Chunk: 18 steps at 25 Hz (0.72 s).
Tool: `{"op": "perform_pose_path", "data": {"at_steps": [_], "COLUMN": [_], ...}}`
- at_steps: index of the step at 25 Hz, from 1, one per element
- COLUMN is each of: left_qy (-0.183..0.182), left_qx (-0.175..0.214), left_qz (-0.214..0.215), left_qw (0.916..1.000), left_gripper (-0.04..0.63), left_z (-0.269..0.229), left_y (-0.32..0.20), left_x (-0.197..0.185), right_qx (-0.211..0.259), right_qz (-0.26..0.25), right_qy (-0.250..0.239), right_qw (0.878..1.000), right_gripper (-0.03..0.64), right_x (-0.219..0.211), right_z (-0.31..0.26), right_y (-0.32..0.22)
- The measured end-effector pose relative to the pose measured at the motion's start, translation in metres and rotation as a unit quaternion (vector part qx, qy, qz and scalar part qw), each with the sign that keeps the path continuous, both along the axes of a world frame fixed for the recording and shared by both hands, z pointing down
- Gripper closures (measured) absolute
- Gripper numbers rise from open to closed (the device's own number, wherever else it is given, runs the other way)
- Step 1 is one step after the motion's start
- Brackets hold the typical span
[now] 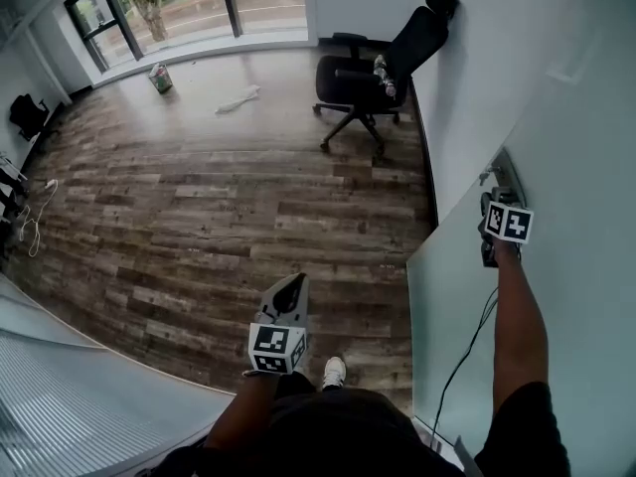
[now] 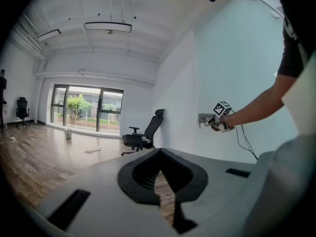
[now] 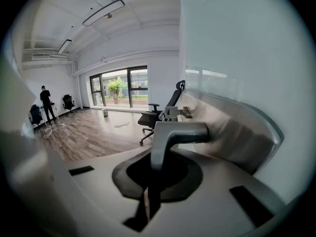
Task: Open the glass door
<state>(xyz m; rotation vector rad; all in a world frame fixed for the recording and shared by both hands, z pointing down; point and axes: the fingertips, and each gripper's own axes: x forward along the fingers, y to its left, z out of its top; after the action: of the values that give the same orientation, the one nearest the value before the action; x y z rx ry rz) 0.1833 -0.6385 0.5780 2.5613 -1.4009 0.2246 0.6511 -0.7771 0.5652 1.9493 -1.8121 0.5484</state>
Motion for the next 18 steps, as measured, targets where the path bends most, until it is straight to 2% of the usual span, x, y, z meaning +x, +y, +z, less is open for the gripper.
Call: {"op": "perform_pose_path", "data": {"at_steps": [6, 9, 12, 15, 18], "left_qy": [-0.008, -0.011, -0.011, -0.008, -0.006], "left_qx": [0.000, 0.006, 0.011, 0.010, 0.014], "left_qz": [0.004, 0.013, 0.014, 0.012, 0.006], "left_qw": [1.0000, 0.9998, 0.9998, 0.9998, 0.9999], "left_gripper": [0.592, 0.592, 0.592, 0.592, 0.592], "left_z": [-0.003, -0.010, -0.014, -0.016, -0.019], "left_y": [-0.006, -0.002, 0.001, 0.010, 0.019], "left_x": [0.010, 0.018, 0.015, 0.005, -0.009], "right_qx": [-0.060, -0.108, -0.149, -0.118, -0.032], "right_qz": [0.001, 0.005, -0.005, 0.017, 0.040], "right_qy": [0.022, 0.070, 0.106, 0.090, 0.085], "right_qw": [0.998, 0.992, 0.983, 0.989, 0.995], "right_gripper": [0.601, 0.595, 0.503, 0.499, 0.488], "right_x": [0.005, 0.005, 0.000, 0.001, -0.004], "right_z": [0.002, -0.005, -0.013, -0.028, -0.061], "right_y": [-0.002, 0.006, 0.016, 0.031, 0.046]}}
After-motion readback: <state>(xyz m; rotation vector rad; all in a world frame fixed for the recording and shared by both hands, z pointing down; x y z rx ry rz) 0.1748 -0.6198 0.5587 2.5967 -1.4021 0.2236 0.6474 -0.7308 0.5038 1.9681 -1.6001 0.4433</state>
